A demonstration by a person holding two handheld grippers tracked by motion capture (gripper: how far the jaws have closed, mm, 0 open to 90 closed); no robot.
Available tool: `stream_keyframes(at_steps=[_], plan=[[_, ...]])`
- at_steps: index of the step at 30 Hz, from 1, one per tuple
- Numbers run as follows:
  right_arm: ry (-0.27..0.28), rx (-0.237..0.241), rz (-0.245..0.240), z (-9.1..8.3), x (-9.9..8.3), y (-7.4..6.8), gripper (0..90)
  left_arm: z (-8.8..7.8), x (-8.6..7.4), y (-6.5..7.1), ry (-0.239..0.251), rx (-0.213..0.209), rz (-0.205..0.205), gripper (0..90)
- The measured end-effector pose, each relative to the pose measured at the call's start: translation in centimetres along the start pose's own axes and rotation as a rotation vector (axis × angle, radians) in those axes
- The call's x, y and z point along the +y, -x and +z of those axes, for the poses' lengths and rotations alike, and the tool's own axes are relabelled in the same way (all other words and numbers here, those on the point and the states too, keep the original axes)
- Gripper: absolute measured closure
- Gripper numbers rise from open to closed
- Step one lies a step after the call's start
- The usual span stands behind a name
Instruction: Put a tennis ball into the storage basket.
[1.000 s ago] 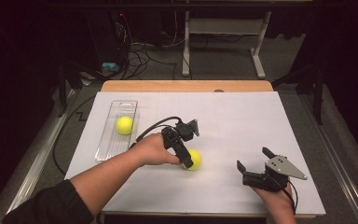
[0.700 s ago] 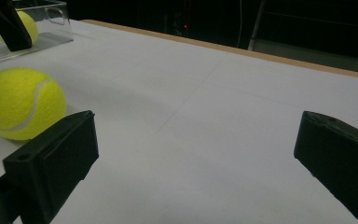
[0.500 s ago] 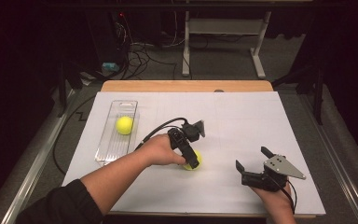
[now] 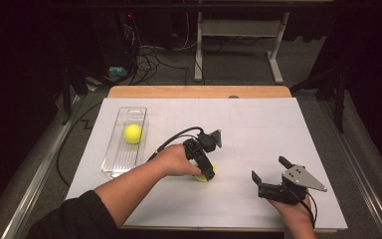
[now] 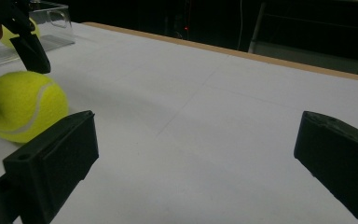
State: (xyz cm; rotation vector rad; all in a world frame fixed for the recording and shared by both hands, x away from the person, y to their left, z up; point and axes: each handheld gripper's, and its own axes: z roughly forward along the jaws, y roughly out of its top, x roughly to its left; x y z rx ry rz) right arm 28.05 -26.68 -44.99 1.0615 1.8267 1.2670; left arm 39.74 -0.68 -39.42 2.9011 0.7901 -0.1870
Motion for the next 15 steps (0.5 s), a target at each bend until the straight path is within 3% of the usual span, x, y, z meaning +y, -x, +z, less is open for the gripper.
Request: stream_keyframes(at_steps=[15], plan=[[0.007,0.002,0.005,-0.14,0.08,0.06,0.0,0.75,0.33,0.04,-0.021,-0.018,0.013,16.8]])
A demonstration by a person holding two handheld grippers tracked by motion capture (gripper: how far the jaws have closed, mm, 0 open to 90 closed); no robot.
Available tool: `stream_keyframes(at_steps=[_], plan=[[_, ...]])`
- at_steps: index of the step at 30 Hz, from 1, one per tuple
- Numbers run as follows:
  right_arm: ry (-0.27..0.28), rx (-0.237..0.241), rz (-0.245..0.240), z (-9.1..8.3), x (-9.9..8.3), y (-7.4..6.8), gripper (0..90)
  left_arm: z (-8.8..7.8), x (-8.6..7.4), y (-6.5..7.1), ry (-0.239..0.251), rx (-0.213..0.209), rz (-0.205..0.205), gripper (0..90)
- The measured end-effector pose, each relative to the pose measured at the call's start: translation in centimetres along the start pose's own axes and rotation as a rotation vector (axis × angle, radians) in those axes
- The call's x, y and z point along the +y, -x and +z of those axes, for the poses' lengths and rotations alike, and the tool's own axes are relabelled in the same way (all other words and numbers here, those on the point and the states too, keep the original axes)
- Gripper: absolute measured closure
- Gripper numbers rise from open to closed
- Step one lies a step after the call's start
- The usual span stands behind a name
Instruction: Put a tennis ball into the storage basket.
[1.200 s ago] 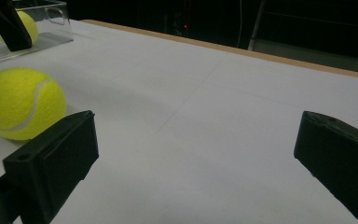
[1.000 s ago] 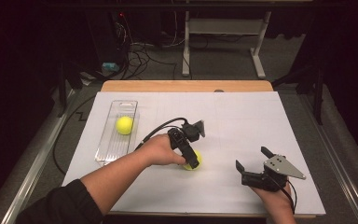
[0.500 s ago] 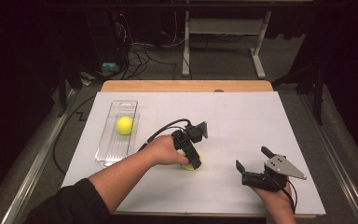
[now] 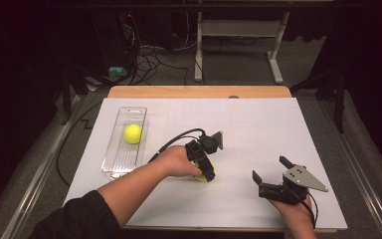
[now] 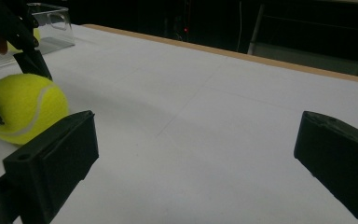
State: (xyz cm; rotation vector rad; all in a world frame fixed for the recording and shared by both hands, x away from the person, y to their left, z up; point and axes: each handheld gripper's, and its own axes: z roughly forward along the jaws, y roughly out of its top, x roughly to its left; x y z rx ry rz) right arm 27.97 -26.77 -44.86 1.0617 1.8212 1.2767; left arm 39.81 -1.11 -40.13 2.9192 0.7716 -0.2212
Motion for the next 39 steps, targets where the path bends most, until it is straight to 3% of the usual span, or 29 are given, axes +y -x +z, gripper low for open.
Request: stream_keyframes(at_steps=[18,39], plan=[[0.001,0.003,0.003,-0.04,-0.01,0.0,0.0,0.91,0.24,-0.49,-0.016,-0.009,-0.001,25.6],[0.0,0.0,0.004,-0.09,-0.01,0.04,0.0,0.74,0.14,-0.54,-0.023,-0.012,-0.006,27.0]])
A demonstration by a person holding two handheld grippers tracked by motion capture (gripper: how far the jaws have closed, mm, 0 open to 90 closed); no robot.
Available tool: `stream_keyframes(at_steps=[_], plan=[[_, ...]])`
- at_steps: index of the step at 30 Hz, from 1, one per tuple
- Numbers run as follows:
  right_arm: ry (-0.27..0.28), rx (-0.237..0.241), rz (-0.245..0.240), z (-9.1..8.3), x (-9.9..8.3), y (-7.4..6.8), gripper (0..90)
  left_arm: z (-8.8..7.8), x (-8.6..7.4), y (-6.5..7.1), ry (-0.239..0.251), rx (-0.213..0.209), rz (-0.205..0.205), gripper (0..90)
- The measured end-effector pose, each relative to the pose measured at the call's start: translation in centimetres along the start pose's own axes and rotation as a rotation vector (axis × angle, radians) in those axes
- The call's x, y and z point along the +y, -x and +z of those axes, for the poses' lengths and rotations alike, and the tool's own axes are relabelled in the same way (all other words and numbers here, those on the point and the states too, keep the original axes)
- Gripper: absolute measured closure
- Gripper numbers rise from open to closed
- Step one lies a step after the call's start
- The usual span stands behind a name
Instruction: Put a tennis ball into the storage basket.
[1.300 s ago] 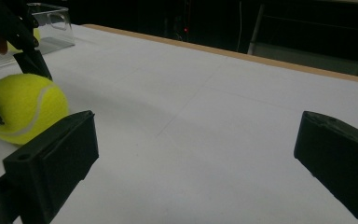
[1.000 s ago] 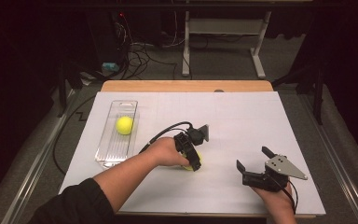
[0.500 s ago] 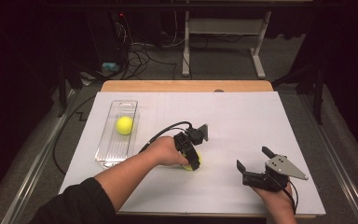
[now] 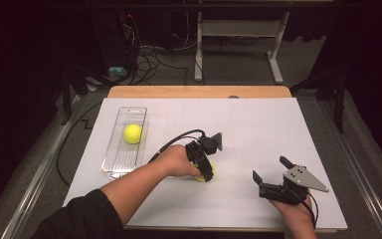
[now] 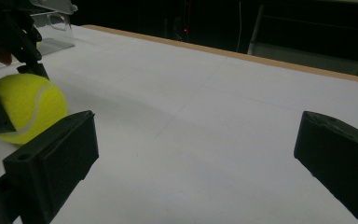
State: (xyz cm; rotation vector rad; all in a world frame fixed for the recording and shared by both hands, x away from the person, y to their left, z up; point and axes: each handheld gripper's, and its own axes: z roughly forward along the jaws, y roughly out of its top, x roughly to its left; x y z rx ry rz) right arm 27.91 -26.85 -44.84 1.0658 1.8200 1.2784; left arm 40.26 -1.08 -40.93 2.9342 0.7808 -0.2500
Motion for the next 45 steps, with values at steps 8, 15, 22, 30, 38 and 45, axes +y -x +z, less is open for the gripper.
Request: stream_keyframes(at_steps=[8,15,22,30,38,45], plan=[[0.001,0.0,-0.002,0.0,0.0,0.0,0.0,-0.6,-0.2,-0.1,0.001,-0.006,-0.002,27.1],[0.0,0.001,-0.003,0.0,0.0,0.0,0.0,-0.8,-0.5,-0.1,-0.006,-0.008,-0.005,27.1],[-0.003,-0.001,-0.002,0.2,0.0,0.0,0.0,-1.4,-0.9,-0.5,-0.007,-0.005,-0.013,27.1],[-0.005,-0.001,-0.001,0.3,0.0,0.0,0.0,-2.2,-1.4,-0.9,-0.006,-0.012,-0.016,27.1],[-0.013,-0.007,0.002,0.3,-0.1,0.1,0.0,-2.8,-1.8,-1.3,-0.002,-0.01,-0.024,27.1],[-0.014,-0.007,-0.001,0.3,-0.2,0.0,0.0,-3.2,-2.1,-1.4,0.0,-0.008,-0.025,27.1]])
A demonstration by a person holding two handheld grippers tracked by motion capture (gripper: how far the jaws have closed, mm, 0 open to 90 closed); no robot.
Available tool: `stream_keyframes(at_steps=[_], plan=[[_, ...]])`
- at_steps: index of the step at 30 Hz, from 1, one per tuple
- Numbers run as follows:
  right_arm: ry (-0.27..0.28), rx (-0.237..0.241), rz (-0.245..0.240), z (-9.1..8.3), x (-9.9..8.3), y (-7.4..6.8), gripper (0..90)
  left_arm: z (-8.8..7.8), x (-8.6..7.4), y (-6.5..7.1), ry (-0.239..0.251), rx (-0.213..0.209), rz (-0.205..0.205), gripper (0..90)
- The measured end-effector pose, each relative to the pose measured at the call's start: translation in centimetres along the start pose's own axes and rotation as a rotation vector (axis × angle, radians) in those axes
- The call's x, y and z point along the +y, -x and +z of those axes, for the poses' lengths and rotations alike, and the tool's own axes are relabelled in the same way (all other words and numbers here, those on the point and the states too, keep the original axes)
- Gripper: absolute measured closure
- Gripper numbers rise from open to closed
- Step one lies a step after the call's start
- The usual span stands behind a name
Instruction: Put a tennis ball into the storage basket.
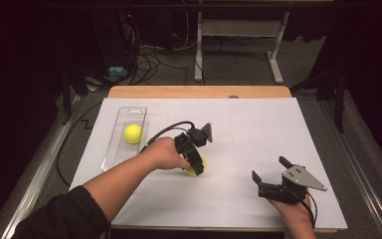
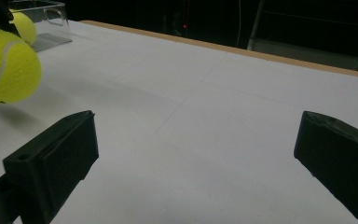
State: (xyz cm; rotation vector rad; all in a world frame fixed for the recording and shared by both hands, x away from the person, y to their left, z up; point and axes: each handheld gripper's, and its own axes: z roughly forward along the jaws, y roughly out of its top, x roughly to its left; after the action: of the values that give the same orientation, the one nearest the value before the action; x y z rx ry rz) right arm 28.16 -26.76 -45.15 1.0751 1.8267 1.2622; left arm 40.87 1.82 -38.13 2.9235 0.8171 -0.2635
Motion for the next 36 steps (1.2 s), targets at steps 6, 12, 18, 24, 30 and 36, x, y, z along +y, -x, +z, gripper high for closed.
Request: stream_keyframes(at_steps=[6,12,18,24,30,36], plan=[[0.004,0.003,0.0,-0.2,0.0,0.0,0.0,-0.7,-0.3,0.2,0.0,0.011,0.01,27.1],[0.004,0.005,-0.006,-0.2,0.0,-0.1,0.0,-1.5,-0.7,0.0,0.006,0.02,0.005,27.1],[0.0,0.004,-0.001,-0.2,0.0,-0.1,0.0,-2.1,-1.2,-0.6,0.013,0.018,-0.014,27.1],[-0.001,0.001,-0.003,-0.2,0.0,-0.2,0.0,-2.7,-1.4,-0.8,0.013,0.028,-0.02,27.1],[0.0,-0.001,-0.002,-0.2,-0.1,-0.2,0.0,-3.2,-1.6,-1.0,0.014,0.033,-0.031,27.1],[0.003,0.002,-0.003,-0.3,0.0,-0.1,0.0,-3.6,-1.8,-1.3,0.008,0.036,-0.03,27.1]])
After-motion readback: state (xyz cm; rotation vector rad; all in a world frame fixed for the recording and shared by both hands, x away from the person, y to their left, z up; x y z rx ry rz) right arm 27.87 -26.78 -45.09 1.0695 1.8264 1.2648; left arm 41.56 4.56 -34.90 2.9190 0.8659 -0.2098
